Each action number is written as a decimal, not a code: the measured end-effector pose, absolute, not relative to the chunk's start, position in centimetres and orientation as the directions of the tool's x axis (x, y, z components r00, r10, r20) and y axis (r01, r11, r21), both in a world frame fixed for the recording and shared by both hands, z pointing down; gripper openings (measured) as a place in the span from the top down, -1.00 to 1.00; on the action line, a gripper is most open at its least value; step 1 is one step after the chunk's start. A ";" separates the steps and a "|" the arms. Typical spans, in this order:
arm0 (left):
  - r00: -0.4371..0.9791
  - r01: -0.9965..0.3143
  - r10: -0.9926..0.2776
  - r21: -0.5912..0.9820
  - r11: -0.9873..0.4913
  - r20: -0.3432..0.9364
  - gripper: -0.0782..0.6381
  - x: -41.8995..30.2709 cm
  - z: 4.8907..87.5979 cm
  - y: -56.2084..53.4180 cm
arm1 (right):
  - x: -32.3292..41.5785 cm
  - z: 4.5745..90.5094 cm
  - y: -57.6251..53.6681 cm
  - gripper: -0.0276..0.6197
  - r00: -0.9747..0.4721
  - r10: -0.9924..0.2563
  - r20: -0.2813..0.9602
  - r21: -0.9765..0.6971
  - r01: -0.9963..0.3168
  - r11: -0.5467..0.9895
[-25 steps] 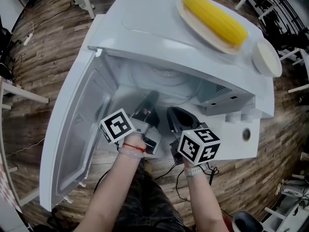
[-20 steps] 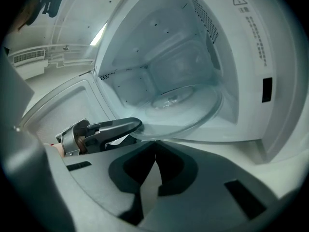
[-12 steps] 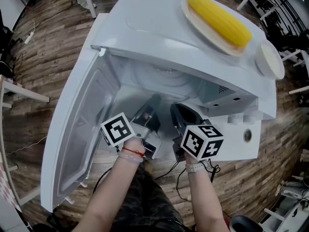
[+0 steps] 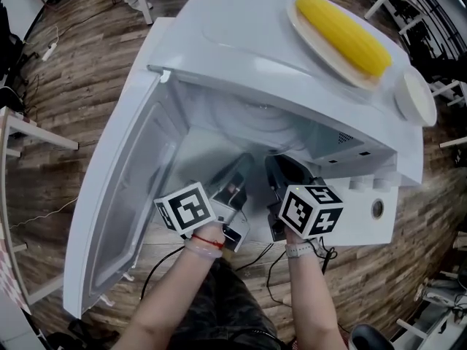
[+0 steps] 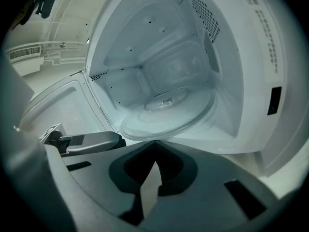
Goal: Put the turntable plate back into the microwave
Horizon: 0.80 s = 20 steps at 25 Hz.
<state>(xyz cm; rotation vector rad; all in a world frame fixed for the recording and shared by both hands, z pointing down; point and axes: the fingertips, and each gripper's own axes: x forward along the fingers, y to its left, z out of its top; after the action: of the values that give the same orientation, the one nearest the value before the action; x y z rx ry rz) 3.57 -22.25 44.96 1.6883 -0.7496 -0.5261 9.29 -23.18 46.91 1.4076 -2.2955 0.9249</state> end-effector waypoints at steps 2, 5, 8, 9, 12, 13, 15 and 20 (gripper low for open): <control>0.717 -0.271 -0.692 0.949 -0.162 0.087 0.65 3.9 44.9 -21.7 | 9.3 46.9 -23.2 0.85 -0.478 -0.685 0.550 -0.366 -0.875 0.317; 0.740 -0.412 -0.650 0.881 -0.232 0.174 0.65 4.5 44.8 -21.2 | 9.2 46.9 -23.0 0.85 -0.480 -0.683 0.551 -0.370 -0.874 0.316; 0.726 -0.565 -0.631 0.761 -0.318 0.275 0.65 4.6 45.0 -21.5 | 9.1 46.8 -22.6 0.85 -0.498 -0.675 0.545 -0.399 -0.862 0.313; 0.717 -0.605 -0.628 0.717 -0.346 0.303 0.65 4.5 45.1 -21.6 | 9.0 46.8 -22.4 0.85 -0.506 -0.667 0.546 -0.403 -0.857 0.320; 0.703 -0.667 -0.616 0.630 -0.397 0.356 0.65 4.2 45.5 -22.2 | 8.3 46.8 -22.0 0.85 -0.534 -0.638 0.554 -0.399 -0.844 0.360; 0.701 -0.677 -0.610 0.615 -0.405 0.369 0.65 4.1 45.5 -22.3 | 8.1 46.7 -22.0 0.85 -0.543 -0.631 0.554 -0.400 -0.839 0.370; 0.700 -0.689 -0.596 0.591 -0.419 0.394 0.66 4.1 45.5 -22.5 | 7.8 46.4 -22.2 0.85 -0.557 -0.622 0.551 -0.407 -0.830 0.382; 0.703 -0.698 -0.569 0.569 -0.435 0.427 0.69 4.2 45.7 -22.7 | 7.8 46.3 -22.3 0.85 -0.570 -0.615 0.546 -0.433 -0.820 0.375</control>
<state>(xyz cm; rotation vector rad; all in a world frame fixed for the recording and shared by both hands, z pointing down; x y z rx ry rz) 4.21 -22.71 45.68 2.1565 -0.9611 0.2194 7.83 -22.34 46.33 1.2639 -2.3459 0.9928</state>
